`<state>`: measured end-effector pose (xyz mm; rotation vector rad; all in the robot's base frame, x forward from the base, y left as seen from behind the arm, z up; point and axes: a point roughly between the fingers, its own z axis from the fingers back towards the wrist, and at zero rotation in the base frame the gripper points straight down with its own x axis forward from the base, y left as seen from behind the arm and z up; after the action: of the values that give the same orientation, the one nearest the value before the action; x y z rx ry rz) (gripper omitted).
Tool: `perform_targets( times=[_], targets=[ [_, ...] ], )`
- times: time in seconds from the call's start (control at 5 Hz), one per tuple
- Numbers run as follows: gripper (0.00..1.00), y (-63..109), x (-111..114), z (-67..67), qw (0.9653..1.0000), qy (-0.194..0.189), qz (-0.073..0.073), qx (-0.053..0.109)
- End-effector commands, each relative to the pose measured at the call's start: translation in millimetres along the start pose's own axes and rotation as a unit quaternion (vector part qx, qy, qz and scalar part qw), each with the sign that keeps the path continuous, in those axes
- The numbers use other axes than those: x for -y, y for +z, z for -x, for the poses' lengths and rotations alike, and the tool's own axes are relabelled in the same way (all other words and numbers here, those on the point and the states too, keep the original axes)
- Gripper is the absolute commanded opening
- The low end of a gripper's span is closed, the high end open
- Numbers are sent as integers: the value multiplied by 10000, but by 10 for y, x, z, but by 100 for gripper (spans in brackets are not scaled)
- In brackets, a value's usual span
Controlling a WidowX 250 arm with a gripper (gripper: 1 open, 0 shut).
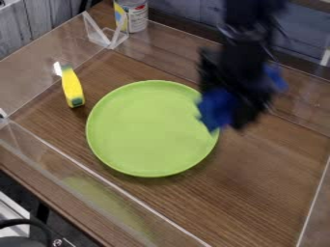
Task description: Put the blue object in the green plate
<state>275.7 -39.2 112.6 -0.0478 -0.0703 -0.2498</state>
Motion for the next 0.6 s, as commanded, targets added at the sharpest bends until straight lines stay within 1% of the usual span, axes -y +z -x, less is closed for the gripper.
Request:
perform_targets(
  times=[0.0, 0.2, 0.4],
  targets=[
    [0, 209, -436, 49, 9993, 203, -101, 298],
    [0, 206, -793, 227, 9988, 385, -110, 283],
    [0, 96, -552, 91, 9993, 225, -6, 306]
  ],
)
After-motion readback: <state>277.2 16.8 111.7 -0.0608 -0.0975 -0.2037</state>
